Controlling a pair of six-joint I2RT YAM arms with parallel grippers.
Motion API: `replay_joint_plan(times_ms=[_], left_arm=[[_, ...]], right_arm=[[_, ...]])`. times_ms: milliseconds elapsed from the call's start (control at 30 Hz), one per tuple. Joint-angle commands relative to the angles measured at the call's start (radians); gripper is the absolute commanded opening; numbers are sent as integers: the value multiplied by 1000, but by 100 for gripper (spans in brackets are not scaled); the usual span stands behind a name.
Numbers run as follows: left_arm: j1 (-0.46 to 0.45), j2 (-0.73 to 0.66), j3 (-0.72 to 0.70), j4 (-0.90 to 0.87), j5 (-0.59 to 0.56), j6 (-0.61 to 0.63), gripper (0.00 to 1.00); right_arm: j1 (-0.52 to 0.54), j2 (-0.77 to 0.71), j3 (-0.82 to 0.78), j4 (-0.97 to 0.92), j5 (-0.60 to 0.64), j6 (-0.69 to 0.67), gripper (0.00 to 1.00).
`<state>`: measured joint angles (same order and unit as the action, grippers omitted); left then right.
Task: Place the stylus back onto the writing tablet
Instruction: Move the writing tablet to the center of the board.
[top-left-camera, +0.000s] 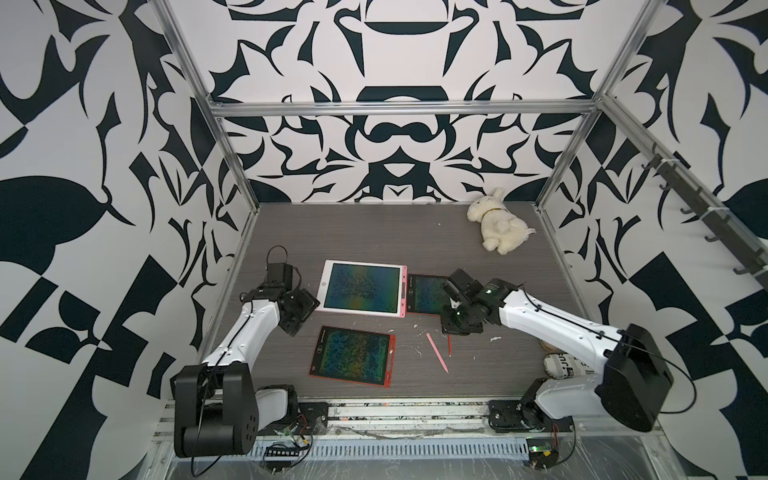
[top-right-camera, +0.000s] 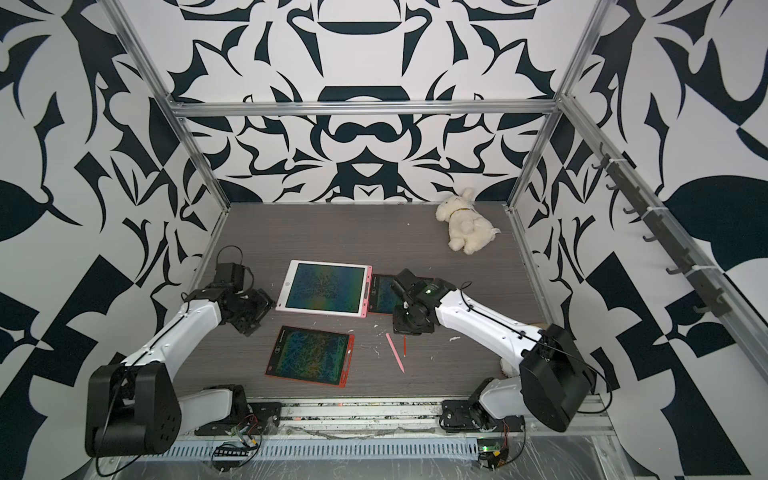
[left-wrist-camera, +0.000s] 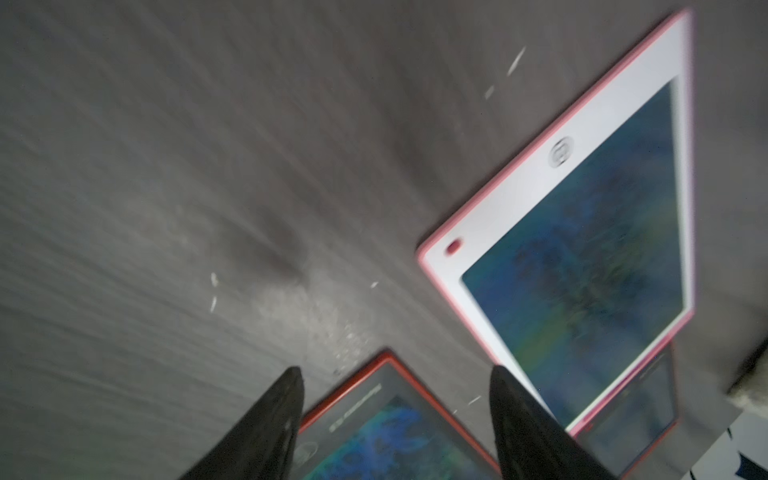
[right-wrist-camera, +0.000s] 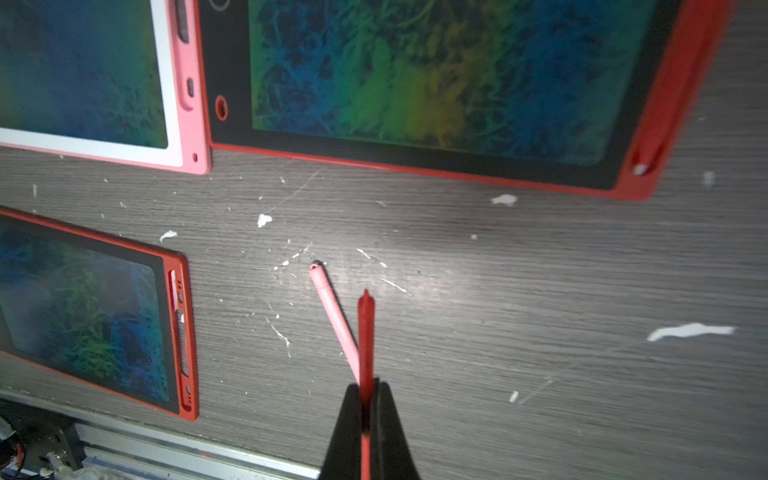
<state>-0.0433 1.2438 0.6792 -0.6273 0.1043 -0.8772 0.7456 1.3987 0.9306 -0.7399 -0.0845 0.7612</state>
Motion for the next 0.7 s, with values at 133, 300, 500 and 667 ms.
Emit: replay_joint_plan(times_ms=[133, 300, 500, 667], left_arm=[[-90, 74, -11, -90, -7, -46, 71], [-108, 78, -73, -62, 83, -75, 64], [-140, 39, -131, -47, 83, -86, 63], [-158, -15, -173, -31, 102, -100, 62]], right_arm=[[123, 166, 89, 109, -15, 84, 0], [187, 264, 118, 155, -34, 119, 0], [225, 374, 166, 188, -62, 139, 0], [230, 448, 201, 196, -85, 135, 0]])
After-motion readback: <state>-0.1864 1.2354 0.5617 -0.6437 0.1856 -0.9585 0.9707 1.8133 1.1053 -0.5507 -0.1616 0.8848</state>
